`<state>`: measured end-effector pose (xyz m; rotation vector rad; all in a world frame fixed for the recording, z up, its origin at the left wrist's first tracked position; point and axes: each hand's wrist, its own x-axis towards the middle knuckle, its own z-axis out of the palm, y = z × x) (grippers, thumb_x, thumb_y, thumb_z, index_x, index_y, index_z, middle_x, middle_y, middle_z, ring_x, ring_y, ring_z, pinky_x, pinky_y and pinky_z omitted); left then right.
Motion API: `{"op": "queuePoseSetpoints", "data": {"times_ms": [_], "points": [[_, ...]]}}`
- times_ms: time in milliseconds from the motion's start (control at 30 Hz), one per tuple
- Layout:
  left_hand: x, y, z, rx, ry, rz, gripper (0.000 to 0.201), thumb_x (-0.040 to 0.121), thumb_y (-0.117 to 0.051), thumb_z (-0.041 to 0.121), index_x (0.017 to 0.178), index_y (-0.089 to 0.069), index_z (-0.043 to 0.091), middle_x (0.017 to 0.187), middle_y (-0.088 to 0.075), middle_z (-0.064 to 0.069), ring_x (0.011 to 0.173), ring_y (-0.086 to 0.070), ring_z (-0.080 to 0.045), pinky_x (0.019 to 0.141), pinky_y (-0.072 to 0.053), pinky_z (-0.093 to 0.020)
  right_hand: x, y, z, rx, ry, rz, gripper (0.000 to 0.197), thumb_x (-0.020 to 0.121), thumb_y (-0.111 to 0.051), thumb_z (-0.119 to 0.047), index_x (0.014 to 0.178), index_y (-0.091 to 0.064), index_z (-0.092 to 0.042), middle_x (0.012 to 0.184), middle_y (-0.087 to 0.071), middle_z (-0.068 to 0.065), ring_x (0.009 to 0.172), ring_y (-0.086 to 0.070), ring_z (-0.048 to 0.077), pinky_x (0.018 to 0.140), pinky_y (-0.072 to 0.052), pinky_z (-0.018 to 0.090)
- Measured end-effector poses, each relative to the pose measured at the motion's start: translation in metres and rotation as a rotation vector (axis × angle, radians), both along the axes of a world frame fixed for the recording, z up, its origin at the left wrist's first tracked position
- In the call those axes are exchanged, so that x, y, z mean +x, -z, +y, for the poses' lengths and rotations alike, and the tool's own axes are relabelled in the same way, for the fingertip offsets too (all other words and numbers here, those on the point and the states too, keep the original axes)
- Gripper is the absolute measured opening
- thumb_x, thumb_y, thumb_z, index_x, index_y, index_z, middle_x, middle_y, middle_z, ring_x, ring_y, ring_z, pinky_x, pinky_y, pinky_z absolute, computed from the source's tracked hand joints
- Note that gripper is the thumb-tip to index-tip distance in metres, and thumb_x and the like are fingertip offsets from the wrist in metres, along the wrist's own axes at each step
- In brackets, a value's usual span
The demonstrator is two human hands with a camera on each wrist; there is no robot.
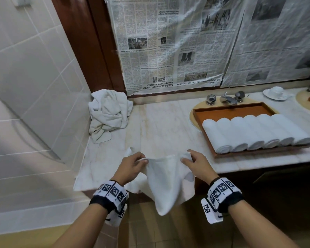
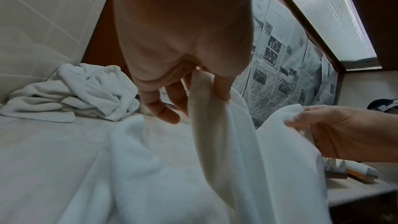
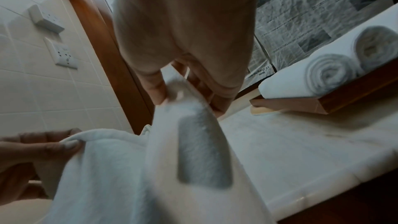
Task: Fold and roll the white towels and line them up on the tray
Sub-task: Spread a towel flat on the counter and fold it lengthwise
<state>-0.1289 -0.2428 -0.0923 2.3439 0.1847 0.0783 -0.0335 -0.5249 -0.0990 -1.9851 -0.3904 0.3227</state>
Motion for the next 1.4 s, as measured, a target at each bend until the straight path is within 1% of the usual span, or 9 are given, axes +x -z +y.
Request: {"op": "queuePoseSetpoints", "data": {"times_ms": [133,367,600,700,767,967,1100,1233,1400], "points": [[0.013,0.027,0.006,0.107,-0.055,0.081,0.019,0.099,-0.055,0.029,0.095,-0.062,0.013,0.108,-0.063,0.003,0.098,-0.057,-0.02,0.08,-0.037,-0.029,0.011,0.025,-0.003,-0.051,-0.021,0.047,0.009,0.088,-0.068,-0.026,0.085,-0.065,-0.018,0.083,-0.07,0.003,0.084,-0.065,0.025,0.08,-0.052,0.04],[0.002,0.06,-0.021,0.166,-0.074,0.298,0.016,0.105,-0.045,0.031,0.098,-0.051,0.018,0.095,-0.067,-0.014,0.087,-0.06,-0.03,0.072,-0.04,-0.033,0.023,0.062,-0.035,-0.091,-0.053,0.154,0.036,0.072,-0.064,-0.056,0.091,-0.064,-0.026,0.089,-0.067,0.006,0.082,-0.063,0.022,0.076,-0.05,0.033],[-0.019,0.046,-0.055,0.01,0.116,0.392,0.019,0.105,-0.045,0.037,0.09,-0.049,0.027,0.087,-0.066,-0.009,0.082,-0.065,-0.025,0.059,-0.047,-0.021,0.034,0.05,-0.055,-0.062,-0.099,0.152,0.028,0.073,-0.067,-0.05,0.088,-0.068,-0.027,0.08,-0.061,0.008,0.072,-0.056,0.018,0.065,-0.048,0.029],[-0.018,0.029,-0.06,-0.008,0.098,0.339,0.015,0.103,-0.049,0.034,0.089,-0.053,0.029,0.09,-0.064,-0.014,0.081,-0.067,-0.026,0.052,-0.055,-0.031,0.039,0.042,-0.061,-0.069,-0.089,0.091,0.032,0.077,-0.069,-0.048,0.096,-0.068,-0.022,0.084,-0.064,0.012,0.073,-0.059,0.017,0.064,-0.049,0.027],[-0.01,0.021,-0.055,0.029,0.066,0.248,0.016,0.102,-0.05,0.037,0.091,-0.054,0.025,0.083,-0.065,-0.009,0.077,-0.067,-0.024,0.064,-0.056,-0.042,0.04,0.027,-0.063,-0.056,-0.106,0.046,0.015,0.085,-0.07,-0.035,0.087,-0.068,-0.021,0.076,-0.061,0.016,0.066,-0.055,0.015,0.063,-0.047,0.031],[0.004,-0.001,-0.032,0.06,-0.013,0.135,0.018,0.1,-0.055,0.036,0.084,-0.055,0.028,0.072,-0.062,-0.001,0.071,-0.062,-0.019,0.066,-0.053,-0.04,0.047,0.001,-0.067,-0.134,-0.148,-0.036,0.013,0.09,-0.067,-0.016,0.077,-0.063,-0.015,0.073,-0.062,0.009,0.069,-0.059,0.025,0.064,-0.051,0.036],[0.002,-0.008,-0.022,0.071,-0.088,0.065,0.022,0.101,-0.055,0.035,0.081,-0.057,0.028,0.07,-0.061,0.004,0.074,-0.059,-0.013,0.069,-0.043,-0.031,0.049,-0.006,-0.069,-0.1,-0.099,-0.046,0.015,0.092,-0.065,-0.014,0.077,-0.063,-0.016,0.078,-0.065,0.011,0.062,-0.063,0.019,0.058,-0.051,0.022],[0.002,-0.009,-0.013,0.043,-0.11,0.009,0.02,0.098,-0.055,0.044,0.089,-0.063,0.028,0.075,-0.066,0.004,0.077,-0.061,-0.012,0.071,-0.046,-0.031,0.057,-0.012,-0.073,-0.094,-0.081,-0.064,0.015,0.091,-0.067,-0.014,0.077,-0.064,-0.014,0.071,-0.062,0.006,0.065,-0.062,0.018,0.06,-0.056,0.03],[0.006,-0.014,-0.006,0.044,-0.165,-0.048,0.016,0.097,-0.061,0.04,0.089,-0.067,0.029,0.075,-0.068,0.004,0.078,-0.064,-0.012,0.075,-0.053,-0.036,0.062,-0.022,-0.08,-0.105,-0.054,-0.054,0.011,0.092,-0.066,-0.013,0.082,-0.066,-0.007,0.074,-0.064,0.01,0.066,-0.061,0.015,0.056,-0.05,0.02]]}}
